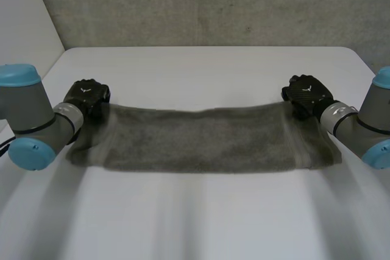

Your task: Fold the towel.

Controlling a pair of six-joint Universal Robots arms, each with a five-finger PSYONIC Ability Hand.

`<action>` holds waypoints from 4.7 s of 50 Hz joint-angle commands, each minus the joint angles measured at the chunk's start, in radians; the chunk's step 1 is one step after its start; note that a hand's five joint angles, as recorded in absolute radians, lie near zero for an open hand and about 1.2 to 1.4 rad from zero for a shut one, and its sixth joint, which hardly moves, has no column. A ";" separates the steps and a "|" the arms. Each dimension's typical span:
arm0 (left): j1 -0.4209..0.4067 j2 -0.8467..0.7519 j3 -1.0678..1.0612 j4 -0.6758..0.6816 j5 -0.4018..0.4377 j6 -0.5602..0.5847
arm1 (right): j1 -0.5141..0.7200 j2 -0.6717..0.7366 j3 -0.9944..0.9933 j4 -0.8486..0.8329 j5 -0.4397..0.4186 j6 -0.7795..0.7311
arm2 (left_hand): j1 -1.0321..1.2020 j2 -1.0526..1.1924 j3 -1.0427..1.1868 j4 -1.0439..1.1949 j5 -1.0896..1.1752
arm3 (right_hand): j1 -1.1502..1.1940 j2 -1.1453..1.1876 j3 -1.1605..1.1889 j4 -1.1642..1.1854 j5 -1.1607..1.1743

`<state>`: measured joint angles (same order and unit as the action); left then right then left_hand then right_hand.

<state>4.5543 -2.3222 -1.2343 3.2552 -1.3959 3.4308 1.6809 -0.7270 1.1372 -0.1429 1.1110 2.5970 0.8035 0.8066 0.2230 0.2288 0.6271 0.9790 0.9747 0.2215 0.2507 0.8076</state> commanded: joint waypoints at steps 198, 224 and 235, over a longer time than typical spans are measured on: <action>-0.451 0.159 -0.318 0.144 -0.423 -0.274 | 0.149 -0.581 0.744 -0.080 0.119 -0.077 | -0.223 -0.226 -0.048 -0.054 -0.221 | 0.417 0.422 -0.047 -0.076 0.414; -0.172 0.500 -0.513 0.159 -0.391 -0.321 | 0.701 -0.172 0.233 -0.079 -0.028 -0.225 | -0.264 -0.267 -0.048 -0.054 -0.262 | 0.417 0.422 -0.047 -0.076 0.414; -0.185 0.469 -0.461 0.190 -0.344 -0.347 | 0.698 -0.242 0.286 -0.093 0.047 -0.166 | -0.267 -0.270 -0.048 -0.054 -0.265 | -0.804 -0.800 -0.047 -0.076 -0.808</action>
<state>4.3884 -1.8318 -1.7346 3.4256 -1.7718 3.0960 2.3946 -0.8669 1.3537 -0.2299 1.1204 2.3822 0.5657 0.5662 0.2231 0.2288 0.3707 0.7514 0.7025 0.2215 0.2507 0.6250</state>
